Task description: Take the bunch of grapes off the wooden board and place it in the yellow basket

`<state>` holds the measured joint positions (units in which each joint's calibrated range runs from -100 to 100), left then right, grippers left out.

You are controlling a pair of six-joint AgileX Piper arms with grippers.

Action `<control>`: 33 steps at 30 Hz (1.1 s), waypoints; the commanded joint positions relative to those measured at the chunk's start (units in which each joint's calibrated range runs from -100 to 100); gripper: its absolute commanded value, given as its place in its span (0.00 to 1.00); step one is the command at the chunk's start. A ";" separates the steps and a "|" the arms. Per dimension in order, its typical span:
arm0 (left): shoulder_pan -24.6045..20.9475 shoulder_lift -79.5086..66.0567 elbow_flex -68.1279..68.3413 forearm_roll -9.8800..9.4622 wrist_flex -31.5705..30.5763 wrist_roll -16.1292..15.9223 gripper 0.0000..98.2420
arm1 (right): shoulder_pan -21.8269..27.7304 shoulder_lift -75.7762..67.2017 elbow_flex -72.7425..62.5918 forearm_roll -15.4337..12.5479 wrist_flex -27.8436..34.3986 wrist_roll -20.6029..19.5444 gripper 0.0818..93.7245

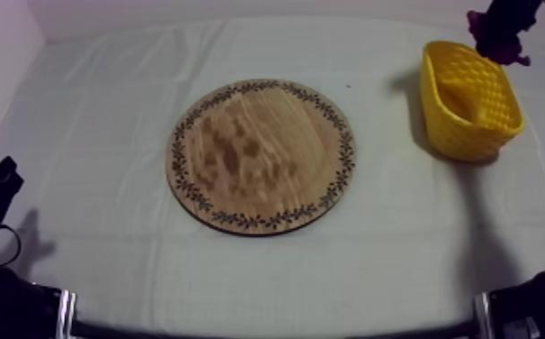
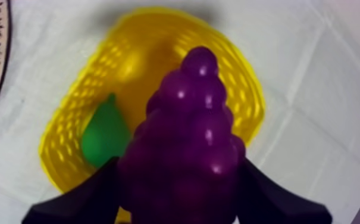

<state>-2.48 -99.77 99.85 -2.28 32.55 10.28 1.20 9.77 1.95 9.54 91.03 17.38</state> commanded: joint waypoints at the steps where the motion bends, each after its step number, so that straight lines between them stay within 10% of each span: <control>1: -0.01 0.03 0.04 0.01 0.03 0.00 0.00 | 0.33 0.48 -0.47 -0.25 0.37 0.15 0.41; 33: -0.01 0.03 0.04 0.01 0.03 0.00 0.00 | 0.96 15.91 -2.48 -2.28 -2.28 -0.89 0.67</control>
<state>-2.48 -99.77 99.85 -2.28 32.55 10.28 2.17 26.50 -0.74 7.16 88.28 16.44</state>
